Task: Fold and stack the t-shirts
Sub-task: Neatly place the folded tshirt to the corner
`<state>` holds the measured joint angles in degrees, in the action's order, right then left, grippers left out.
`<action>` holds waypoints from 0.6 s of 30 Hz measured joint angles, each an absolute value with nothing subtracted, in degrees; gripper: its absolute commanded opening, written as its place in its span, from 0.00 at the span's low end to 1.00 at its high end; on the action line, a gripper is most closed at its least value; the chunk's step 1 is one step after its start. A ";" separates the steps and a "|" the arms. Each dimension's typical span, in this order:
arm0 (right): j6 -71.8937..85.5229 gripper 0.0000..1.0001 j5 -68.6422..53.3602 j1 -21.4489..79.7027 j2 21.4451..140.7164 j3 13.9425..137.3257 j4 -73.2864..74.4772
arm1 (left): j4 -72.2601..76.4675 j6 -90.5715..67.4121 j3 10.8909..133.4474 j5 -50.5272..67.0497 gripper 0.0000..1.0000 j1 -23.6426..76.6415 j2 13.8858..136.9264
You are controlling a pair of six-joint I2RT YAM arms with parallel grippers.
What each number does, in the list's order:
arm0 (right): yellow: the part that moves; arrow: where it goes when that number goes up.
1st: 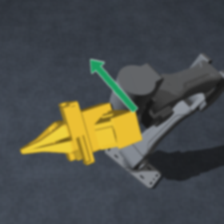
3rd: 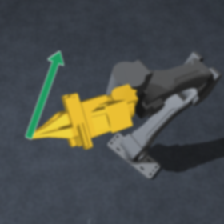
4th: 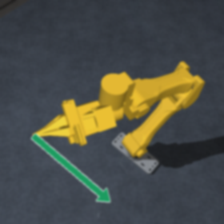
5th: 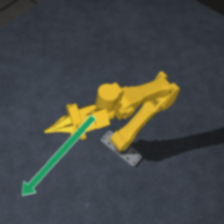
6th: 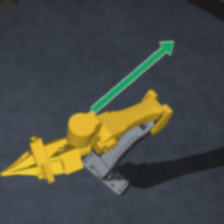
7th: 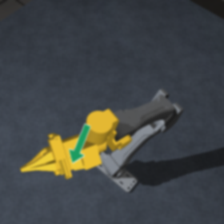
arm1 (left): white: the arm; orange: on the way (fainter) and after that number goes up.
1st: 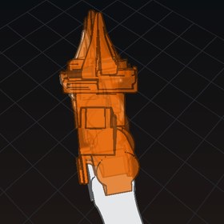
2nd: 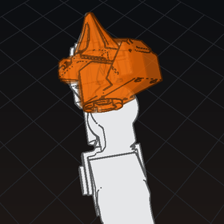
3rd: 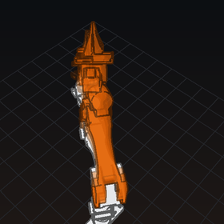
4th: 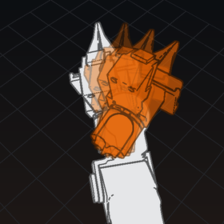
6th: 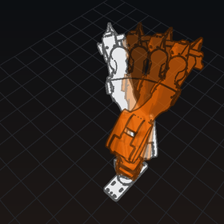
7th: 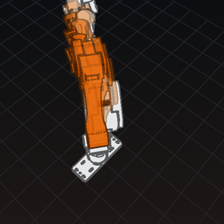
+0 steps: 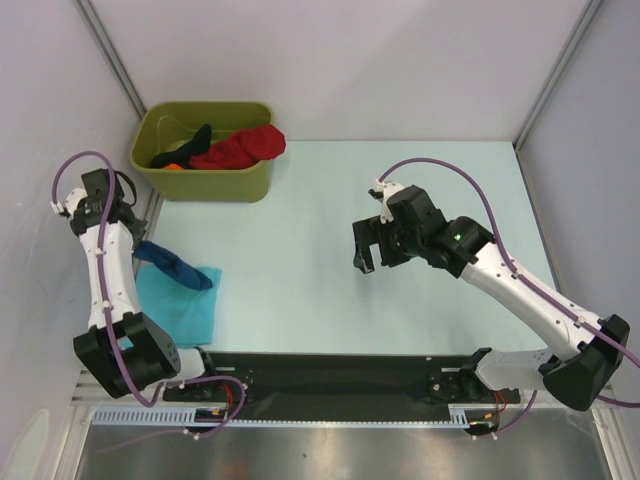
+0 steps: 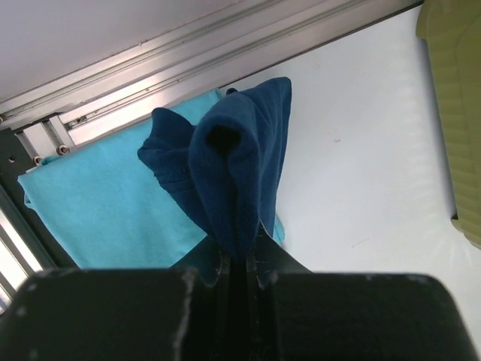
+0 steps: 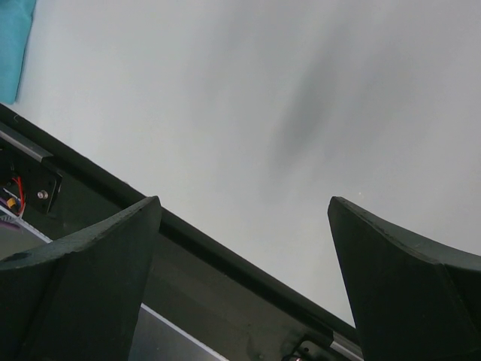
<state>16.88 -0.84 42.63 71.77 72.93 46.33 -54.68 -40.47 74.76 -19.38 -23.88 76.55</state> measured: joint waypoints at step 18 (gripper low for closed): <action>27.55 1.00 -18.81 37.78 77.97 68.60 34.57 | -54.08 -43.07 68.18 -19.03 0.00 -24.58 71.46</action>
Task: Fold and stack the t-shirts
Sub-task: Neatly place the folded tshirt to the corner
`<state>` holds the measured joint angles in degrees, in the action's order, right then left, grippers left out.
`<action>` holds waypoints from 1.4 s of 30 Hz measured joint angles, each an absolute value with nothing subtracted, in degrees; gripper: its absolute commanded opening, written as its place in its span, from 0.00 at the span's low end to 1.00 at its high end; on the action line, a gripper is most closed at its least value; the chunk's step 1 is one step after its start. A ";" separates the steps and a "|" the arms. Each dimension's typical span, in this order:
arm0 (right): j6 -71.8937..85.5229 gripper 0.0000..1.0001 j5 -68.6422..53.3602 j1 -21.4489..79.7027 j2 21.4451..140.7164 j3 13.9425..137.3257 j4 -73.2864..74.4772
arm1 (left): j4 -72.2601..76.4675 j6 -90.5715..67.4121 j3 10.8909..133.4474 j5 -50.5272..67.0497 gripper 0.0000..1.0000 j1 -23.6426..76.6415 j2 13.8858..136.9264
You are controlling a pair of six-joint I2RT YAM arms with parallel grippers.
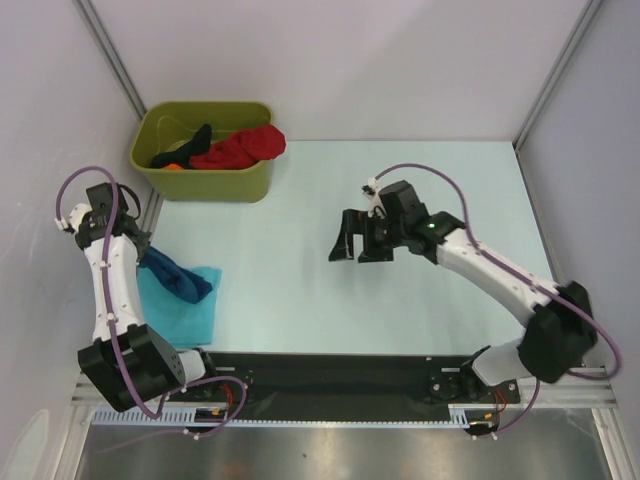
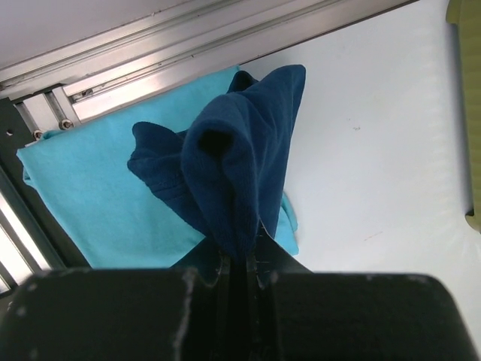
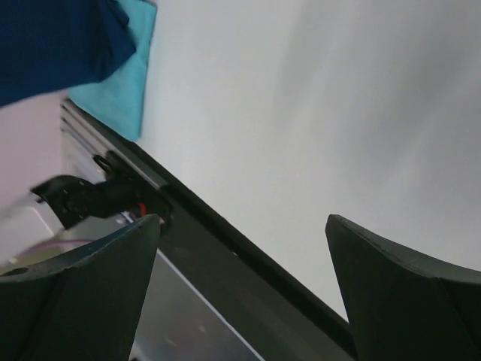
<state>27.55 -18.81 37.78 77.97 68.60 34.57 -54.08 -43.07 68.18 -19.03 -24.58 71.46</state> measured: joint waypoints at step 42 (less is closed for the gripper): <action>91.33 0.43 -19.75 62.57 140.35 105.78 -0.36 | -51.27 -43.97 60.62 -22.37 0.00 -24.62 64.23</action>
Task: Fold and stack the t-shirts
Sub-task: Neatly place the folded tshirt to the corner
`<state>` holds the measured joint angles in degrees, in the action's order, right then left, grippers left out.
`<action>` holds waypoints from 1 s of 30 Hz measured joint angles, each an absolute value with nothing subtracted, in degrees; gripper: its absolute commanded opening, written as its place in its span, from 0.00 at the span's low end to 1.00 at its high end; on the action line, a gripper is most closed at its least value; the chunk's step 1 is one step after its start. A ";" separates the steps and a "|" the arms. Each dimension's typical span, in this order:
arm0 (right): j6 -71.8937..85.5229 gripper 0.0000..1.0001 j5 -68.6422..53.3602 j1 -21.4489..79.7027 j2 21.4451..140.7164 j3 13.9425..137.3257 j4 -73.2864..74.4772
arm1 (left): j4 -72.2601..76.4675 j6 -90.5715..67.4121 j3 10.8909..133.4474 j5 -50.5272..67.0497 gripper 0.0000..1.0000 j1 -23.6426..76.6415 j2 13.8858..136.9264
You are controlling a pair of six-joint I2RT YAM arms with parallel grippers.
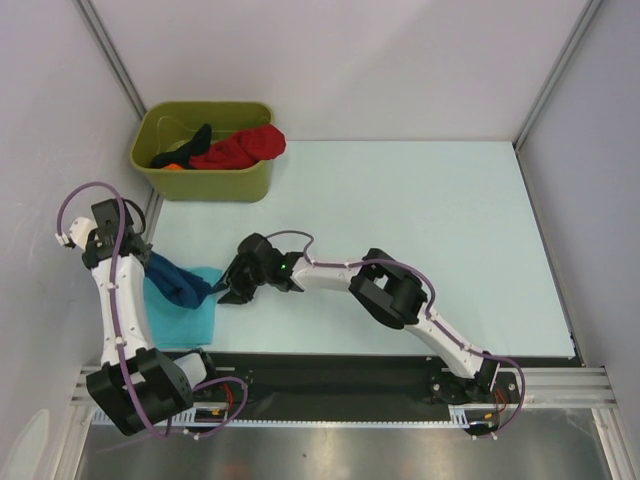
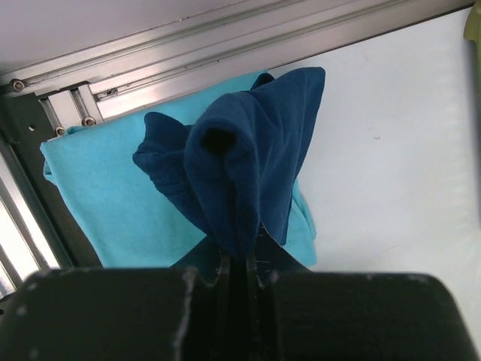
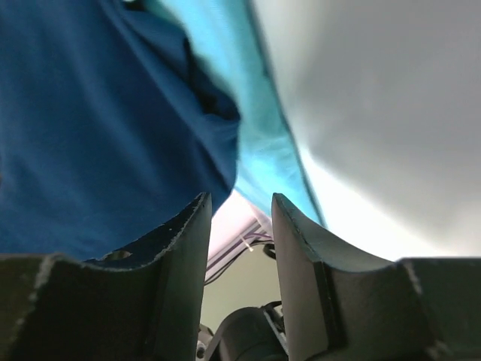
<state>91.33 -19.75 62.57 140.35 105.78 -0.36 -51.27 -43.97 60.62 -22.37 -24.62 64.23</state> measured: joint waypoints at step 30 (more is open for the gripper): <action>86.41 0.38 -17.98 63.75 147.24 116.60 3.53 | -51.13 -44.05 58.72 -22.28 0.01 -24.64 62.61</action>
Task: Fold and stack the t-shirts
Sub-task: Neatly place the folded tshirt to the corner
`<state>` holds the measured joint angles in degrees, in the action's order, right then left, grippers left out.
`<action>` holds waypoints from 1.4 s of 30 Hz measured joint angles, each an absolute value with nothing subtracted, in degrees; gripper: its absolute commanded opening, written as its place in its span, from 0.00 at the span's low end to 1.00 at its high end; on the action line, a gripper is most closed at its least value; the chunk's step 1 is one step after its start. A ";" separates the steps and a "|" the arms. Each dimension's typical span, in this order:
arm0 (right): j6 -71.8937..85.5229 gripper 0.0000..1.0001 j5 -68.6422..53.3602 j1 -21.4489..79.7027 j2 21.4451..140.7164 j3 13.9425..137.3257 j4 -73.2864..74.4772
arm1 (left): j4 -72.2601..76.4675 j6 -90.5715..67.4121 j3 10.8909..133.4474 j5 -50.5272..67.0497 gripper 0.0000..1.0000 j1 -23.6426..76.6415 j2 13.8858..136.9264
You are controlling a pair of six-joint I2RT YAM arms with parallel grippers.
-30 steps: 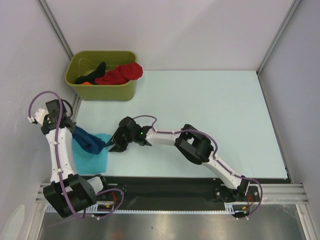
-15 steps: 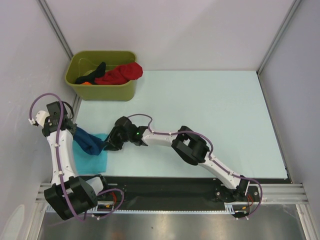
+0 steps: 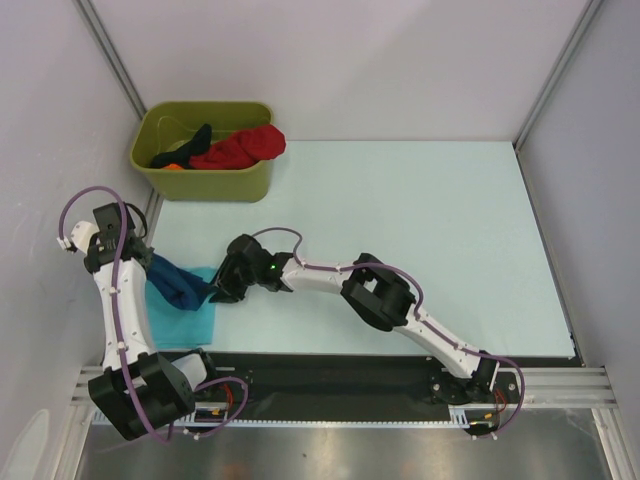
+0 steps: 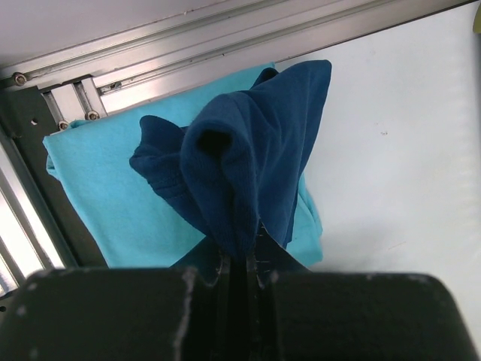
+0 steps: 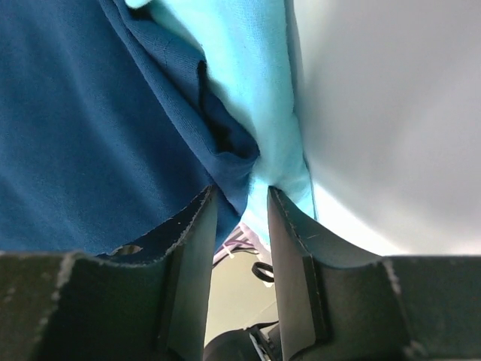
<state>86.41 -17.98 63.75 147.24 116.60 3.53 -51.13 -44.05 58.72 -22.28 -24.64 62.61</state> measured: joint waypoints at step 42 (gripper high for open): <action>82.56 0.00 -18.81 61.43 153.01 127.94 6.98 | -51.42 -44.01 59.33 -20.51 0.00 -26.46 65.04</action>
